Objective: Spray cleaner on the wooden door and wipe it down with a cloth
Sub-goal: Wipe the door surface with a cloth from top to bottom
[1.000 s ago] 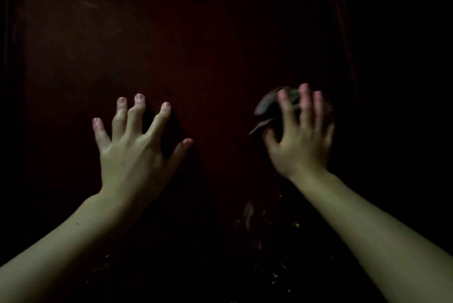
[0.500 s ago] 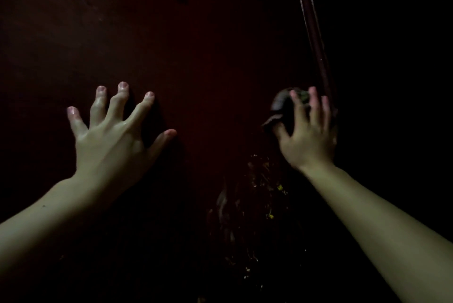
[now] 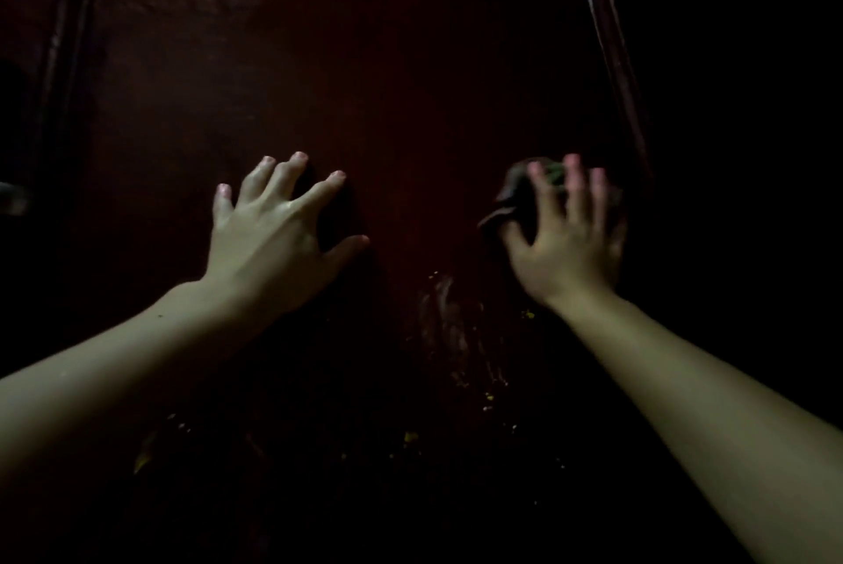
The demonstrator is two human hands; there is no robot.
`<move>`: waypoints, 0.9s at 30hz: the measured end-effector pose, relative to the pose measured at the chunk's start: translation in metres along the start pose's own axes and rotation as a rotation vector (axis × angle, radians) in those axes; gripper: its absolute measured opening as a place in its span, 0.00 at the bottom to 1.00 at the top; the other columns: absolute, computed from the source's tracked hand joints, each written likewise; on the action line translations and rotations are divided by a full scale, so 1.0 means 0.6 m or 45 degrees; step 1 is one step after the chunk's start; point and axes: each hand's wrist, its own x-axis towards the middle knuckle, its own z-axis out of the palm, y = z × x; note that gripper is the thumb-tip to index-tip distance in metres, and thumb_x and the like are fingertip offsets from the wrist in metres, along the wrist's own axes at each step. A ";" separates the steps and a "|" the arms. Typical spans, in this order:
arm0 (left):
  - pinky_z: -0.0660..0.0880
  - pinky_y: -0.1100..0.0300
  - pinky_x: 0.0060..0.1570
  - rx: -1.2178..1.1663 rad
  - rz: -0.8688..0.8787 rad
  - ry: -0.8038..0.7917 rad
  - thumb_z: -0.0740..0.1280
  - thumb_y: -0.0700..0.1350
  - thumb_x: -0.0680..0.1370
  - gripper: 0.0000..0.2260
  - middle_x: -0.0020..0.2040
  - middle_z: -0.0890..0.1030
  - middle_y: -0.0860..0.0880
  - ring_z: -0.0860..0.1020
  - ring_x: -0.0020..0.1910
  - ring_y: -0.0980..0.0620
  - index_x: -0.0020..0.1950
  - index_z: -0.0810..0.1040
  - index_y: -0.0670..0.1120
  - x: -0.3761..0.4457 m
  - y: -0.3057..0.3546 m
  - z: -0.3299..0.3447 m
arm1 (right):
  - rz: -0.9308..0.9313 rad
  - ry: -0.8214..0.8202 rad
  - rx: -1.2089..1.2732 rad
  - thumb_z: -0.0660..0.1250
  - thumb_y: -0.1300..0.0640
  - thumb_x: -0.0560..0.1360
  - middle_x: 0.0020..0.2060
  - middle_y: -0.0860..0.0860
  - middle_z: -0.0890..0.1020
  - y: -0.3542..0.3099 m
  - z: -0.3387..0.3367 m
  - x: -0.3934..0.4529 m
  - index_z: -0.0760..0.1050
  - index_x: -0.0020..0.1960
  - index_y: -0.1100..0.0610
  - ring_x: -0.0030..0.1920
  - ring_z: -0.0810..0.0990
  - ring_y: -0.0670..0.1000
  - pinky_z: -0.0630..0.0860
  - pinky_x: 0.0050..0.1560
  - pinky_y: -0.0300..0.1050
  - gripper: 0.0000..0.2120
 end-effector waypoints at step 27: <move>0.49 0.40 0.74 0.143 -0.018 -0.326 0.50 0.68 0.75 0.31 0.79 0.44 0.53 0.41 0.78 0.48 0.76 0.47 0.64 -0.108 0.026 0.003 | -0.708 0.041 -0.032 0.51 0.34 0.70 0.78 0.55 0.54 -0.093 0.057 -0.177 0.56 0.76 0.45 0.77 0.49 0.62 0.43 0.72 0.69 0.37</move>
